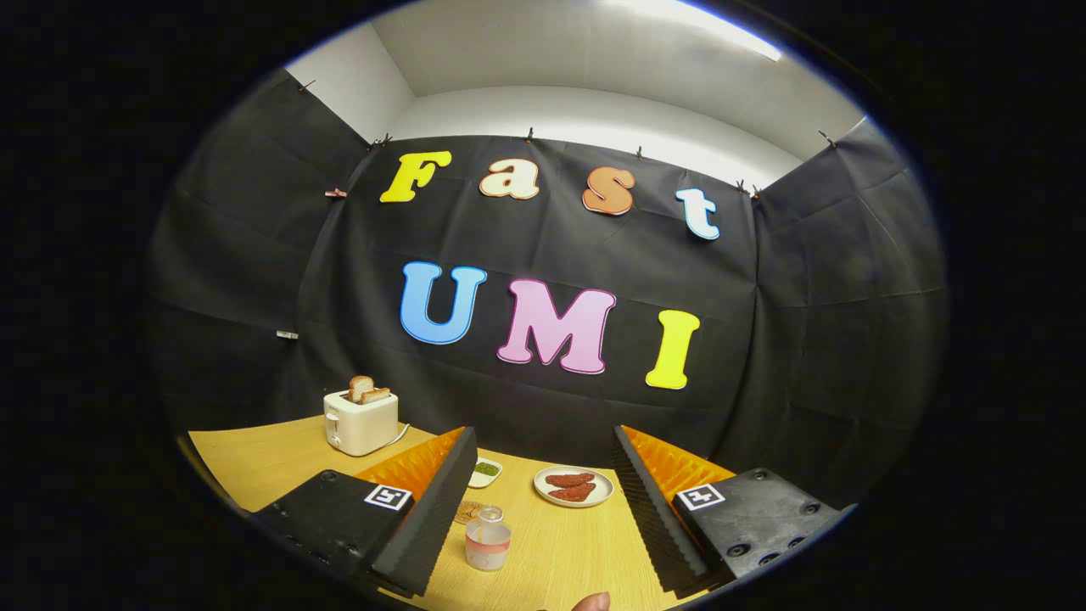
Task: Take the bottle from table, then pour the juice into the cup, finally place the bottle on the coaster
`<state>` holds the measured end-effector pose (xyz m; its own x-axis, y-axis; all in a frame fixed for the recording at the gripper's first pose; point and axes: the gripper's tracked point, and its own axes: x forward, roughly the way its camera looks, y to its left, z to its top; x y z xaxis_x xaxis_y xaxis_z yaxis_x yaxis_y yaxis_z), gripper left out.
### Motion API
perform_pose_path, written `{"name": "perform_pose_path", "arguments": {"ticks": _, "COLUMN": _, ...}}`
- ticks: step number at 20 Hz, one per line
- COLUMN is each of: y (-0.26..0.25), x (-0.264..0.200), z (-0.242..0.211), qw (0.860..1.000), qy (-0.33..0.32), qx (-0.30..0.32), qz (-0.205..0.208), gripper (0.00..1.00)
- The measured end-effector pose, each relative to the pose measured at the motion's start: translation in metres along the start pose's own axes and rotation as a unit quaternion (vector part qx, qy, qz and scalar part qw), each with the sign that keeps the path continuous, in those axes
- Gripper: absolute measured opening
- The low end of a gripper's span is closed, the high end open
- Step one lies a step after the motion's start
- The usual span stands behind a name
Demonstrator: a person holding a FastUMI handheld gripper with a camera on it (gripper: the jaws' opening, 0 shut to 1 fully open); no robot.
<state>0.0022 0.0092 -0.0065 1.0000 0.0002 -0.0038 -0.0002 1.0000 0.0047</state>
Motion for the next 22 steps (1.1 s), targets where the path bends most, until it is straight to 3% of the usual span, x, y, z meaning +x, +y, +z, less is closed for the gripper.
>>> {"name": "perform_pose_path", "arguments": {"ticks": 13, "y": 0.031, "x": 0.014, "z": -0.045, "qw": 1.0, "qy": 0.01, "qx": 0.02, "qz": 0.02, "gripper": 0.97}}
{"name": "perform_pose_path", "arguments": {"ticks": 22, "y": 0.062, "x": 0.036, "z": -0.161, "qw": 0.998, "qy": 0.042, "qx": 0.047, "qz": 0.031, "gripper": 0.97}}
